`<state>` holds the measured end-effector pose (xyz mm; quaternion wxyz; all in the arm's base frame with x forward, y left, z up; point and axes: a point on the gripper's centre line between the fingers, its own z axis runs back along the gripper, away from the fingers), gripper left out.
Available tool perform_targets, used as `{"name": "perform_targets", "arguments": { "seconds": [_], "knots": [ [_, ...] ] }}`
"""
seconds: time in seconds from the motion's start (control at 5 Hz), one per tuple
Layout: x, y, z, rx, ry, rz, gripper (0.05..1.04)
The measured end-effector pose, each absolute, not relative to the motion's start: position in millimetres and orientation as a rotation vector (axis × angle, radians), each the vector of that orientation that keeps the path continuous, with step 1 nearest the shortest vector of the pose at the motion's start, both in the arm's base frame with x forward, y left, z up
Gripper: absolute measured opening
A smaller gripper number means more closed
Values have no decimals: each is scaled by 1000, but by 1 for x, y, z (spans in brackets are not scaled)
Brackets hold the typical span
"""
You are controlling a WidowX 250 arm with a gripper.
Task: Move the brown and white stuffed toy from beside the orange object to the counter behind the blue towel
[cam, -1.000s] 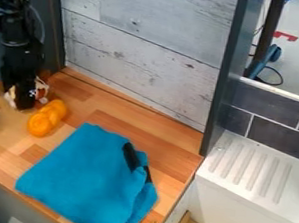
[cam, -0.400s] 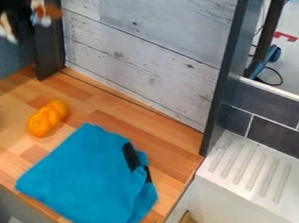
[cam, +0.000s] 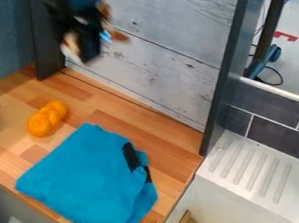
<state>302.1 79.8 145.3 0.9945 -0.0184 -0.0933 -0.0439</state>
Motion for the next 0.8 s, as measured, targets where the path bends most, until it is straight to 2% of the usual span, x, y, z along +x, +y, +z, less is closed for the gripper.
{"name": "perform_targets", "arguments": {
  "seconds": [0.2, 0.6, 0.8],
  "knots": [
    [325, 44, 111, -62, -97, -159, 668],
    [338, 26, 70, -48, 32, -215, 668],
    [347, 23, 53, -13, 34, -148, 668]
  ]
}}
